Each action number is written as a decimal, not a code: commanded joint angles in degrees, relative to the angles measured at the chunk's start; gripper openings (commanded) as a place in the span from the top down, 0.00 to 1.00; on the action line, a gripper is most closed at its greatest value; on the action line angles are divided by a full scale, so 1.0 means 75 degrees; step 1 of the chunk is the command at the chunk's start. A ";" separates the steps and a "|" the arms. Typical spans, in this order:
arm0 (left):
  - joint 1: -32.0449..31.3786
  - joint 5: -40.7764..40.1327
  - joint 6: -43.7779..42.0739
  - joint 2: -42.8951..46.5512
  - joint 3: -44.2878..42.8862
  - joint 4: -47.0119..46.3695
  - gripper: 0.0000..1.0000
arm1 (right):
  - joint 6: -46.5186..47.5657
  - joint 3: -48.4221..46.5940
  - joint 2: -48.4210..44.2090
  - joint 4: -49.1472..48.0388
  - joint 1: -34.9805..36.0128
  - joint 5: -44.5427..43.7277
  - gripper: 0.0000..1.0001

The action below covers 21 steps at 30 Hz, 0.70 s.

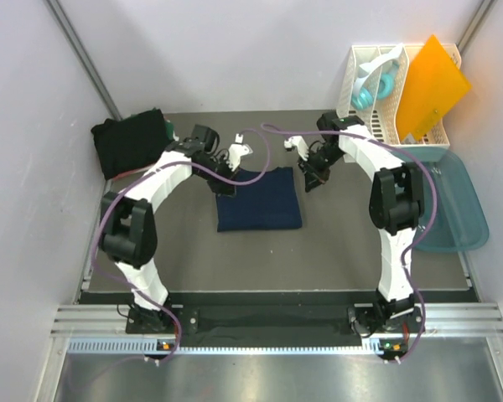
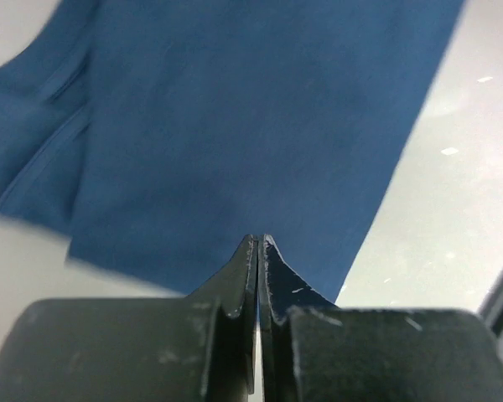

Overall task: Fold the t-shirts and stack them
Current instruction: Fold the long partially folded tshirt into a neat square

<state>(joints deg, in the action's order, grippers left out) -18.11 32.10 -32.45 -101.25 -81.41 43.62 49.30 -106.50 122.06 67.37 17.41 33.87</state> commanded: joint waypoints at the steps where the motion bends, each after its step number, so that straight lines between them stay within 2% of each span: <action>1: 0.0000 0.1508 -0.0571 -0.0865 -0.1399 0.1424 1.00 | -0.0010 -0.0858 0.0061 0.1094 0.0093 0.2128 1.00; 5: 0.0024 0.1907 -0.1250 -0.1615 -0.2211 0.2527 1.00 | 0.0083 -0.1128 0.0295 0.1283 0.0186 0.2690 1.00; 9: 0.0036 0.2224 -0.1755 -0.2294 -0.2411 0.3172 1.00 | 0.0141 -0.1456 0.0892 0.1434 0.0373 0.3055 1.00; 12: 0.0059 0.2061 -0.2001 -0.2635 -0.2388 0.3477 1.00 | 0.0096 -0.1597 0.1373 0.1389 0.0572 0.2950 1.00; 15: 0.0188 0.1582 -0.1710 -0.2742 -0.2084 0.2976 1.00 | -0.0524 -0.1469 0.1631 0.0746 0.0643 0.2740 1.00; 16: 0.0199 0.1127 -0.1581 -0.2753 -0.1875 0.2765 1.00 | -0.1025 -0.1364 0.1632 0.0140 0.0644 0.2645 1.00; 21: 0.0282 -0.0480 -0.0609 -0.2637 -0.1334 0.0879 1.00 | -0.2037 -0.0660 0.1444 -0.1458 0.0632 0.1662 1.00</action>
<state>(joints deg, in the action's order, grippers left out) -16.78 38.72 -41.39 -122.41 -93.84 60.71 40.95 -112.79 135.26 67.88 21.98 50.43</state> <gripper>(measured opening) 0.011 0.004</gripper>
